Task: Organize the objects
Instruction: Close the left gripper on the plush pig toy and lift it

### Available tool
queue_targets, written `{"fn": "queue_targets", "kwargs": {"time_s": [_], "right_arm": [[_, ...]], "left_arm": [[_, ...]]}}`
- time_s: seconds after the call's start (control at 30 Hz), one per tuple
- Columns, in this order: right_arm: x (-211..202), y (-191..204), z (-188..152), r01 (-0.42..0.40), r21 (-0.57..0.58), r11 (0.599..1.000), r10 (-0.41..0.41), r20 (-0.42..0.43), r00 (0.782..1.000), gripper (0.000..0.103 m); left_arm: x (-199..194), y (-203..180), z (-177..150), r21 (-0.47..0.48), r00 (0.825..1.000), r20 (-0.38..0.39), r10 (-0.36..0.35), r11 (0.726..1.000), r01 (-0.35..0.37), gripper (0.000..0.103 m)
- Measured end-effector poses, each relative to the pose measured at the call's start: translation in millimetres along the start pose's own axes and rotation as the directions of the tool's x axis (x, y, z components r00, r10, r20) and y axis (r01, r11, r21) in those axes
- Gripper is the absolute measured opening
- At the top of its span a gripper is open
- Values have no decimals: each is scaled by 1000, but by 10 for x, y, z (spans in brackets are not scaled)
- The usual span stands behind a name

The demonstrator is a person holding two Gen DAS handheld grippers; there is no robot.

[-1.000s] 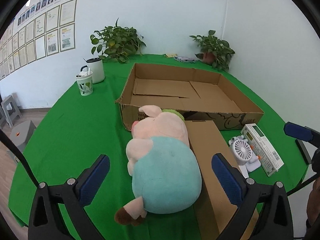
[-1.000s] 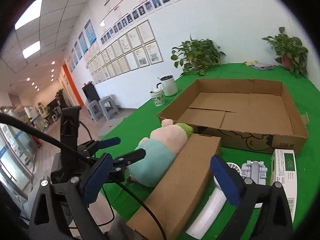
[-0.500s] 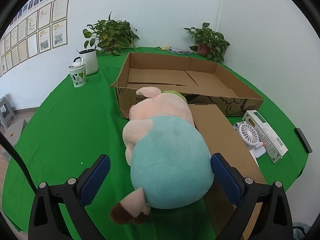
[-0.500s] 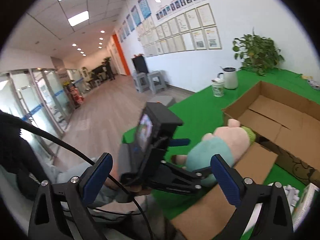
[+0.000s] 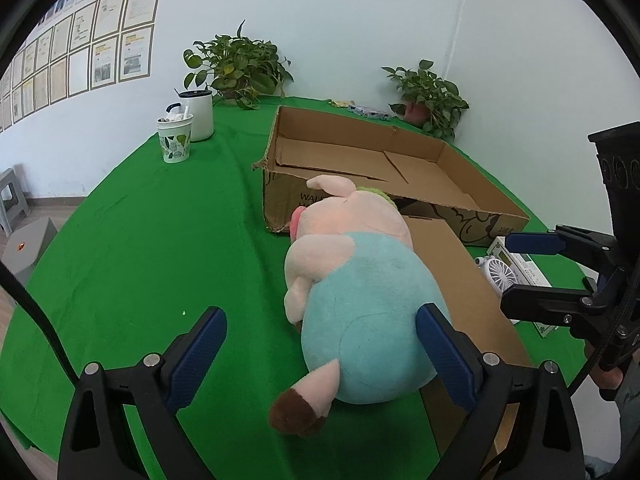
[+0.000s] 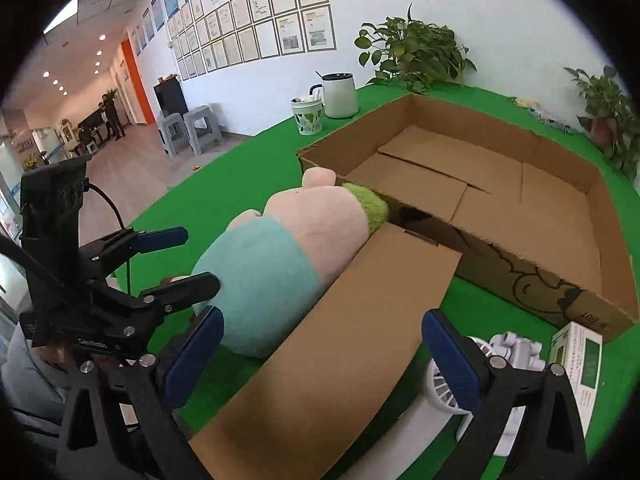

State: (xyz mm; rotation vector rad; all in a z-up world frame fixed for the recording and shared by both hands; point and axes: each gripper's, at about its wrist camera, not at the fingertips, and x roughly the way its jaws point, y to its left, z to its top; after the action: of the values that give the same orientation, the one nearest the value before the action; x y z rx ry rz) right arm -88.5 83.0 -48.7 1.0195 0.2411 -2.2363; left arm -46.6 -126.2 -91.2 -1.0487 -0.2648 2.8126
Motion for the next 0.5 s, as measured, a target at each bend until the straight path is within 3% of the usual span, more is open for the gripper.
{"fn": "queue_targets", "kwargs": {"time_s": [0.33,0.43,0.5], "right_arm": [[295,79,298,-53,37,998,53,-2,999,99],[456,75,361,-120,83,989,123,-35,992,99],[567,84,387,-156,115,981,164,-63,984,99]], "left_arm": [[150,-15,-90,-62,993,-48,-111,992,108,95],[191,-12,-129,-79,982,-58,-178,982,173,81],[204,-1,-134,-100,965,-68,-255,964,247,58]]}}
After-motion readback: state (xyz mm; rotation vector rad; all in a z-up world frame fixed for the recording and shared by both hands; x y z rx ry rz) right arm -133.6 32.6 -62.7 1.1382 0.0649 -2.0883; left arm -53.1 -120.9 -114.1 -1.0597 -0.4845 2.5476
